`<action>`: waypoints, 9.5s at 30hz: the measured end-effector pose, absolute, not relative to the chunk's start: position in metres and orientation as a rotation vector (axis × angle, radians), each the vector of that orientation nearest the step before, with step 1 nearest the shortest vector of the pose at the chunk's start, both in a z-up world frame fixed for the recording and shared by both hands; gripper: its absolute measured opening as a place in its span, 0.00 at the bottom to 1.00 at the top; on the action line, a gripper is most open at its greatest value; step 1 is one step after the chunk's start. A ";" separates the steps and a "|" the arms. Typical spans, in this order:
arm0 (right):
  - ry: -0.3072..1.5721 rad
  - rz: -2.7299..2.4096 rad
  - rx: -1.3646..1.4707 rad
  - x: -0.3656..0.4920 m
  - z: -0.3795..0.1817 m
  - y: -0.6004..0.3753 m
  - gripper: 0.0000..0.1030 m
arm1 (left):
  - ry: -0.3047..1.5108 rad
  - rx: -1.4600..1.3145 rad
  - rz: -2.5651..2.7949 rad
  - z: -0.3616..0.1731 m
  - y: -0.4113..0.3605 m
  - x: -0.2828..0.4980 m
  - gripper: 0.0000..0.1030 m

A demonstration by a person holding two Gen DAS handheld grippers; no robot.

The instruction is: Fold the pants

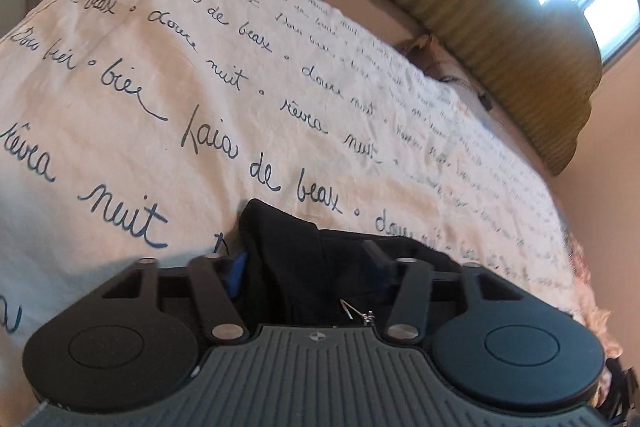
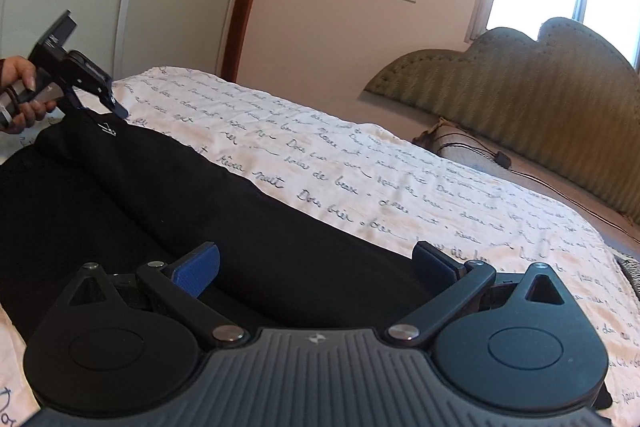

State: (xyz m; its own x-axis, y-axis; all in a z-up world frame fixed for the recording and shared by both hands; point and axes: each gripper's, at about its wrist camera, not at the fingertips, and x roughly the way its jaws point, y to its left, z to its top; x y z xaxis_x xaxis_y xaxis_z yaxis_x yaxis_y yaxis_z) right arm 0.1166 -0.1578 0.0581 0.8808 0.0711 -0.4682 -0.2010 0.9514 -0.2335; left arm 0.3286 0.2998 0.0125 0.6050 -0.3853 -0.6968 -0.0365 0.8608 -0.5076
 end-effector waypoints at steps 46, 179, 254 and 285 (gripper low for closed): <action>0.691 0.867 -0.152 0.273 0.086 -0.160 0.05 | 0.313 -0.269 -0.483 0.117 0.278 0.146 0.08; 0.796 0.385 1.433 0.070 -0.049 -0.310 0.76 | 1.039 -0.860 -0.119 -0.002 0.119 0.071 0.12; 0.444 -0.395 1.328 -0.066 -0.034 -0.520 0.48 | 1.059 -0.790 -0.179 -0.005 0.121 0.072 0.22; 0.370 -0.422 1.258 -0.111 0.002 -0.560 0.64 | 1.052 -0.791 -0.189 -0.007 0.124 0.072 0.23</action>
State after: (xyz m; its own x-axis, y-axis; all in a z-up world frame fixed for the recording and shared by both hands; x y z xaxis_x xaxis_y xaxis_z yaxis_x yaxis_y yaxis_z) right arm -0.1113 -0.5604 0.0017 0.8658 -0.1026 -0.4897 0.4989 0.2506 0.8296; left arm 0.0718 0.1239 -0.0068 0.5085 -0.4961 -0.7038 -0.2206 0.7151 -0.6633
